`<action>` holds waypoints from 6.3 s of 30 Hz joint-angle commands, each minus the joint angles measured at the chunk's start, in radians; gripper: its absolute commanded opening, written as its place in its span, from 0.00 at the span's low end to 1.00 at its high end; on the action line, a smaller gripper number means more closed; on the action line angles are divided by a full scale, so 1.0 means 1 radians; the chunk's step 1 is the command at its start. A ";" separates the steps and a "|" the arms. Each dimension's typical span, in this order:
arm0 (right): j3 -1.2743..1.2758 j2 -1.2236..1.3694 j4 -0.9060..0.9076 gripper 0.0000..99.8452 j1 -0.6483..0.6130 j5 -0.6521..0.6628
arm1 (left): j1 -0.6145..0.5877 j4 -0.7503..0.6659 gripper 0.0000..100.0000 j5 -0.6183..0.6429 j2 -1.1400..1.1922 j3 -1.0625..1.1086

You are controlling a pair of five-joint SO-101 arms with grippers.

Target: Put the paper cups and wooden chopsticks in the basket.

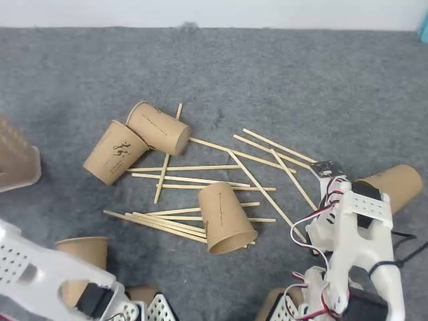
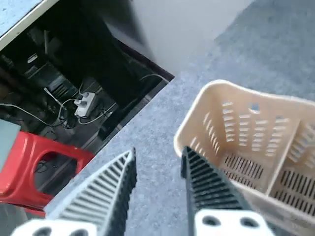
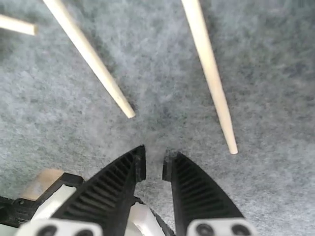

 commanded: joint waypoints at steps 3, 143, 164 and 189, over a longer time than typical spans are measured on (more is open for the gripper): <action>-0.003 -0.031 -0.004 0.07 -0.008 0.017 | 0.061 -0.054 0.15 -0.044 0.063 0.047; -0.003 -0.031 -0.008 0.07 -0.010 0.017 | 0.180 0.153 0.30 -1.461 -0.872 1.805; -0.003 -0.031 -0.008 0.07 -0.008 0.012 | 0.160 0.153 0.04 -1.789 -0.882 1.997; -0.003 -0.031 -0.008 0.07 -0.005 0.009 | 0.057 0.153 0.01 -1.339 -0.881 1.659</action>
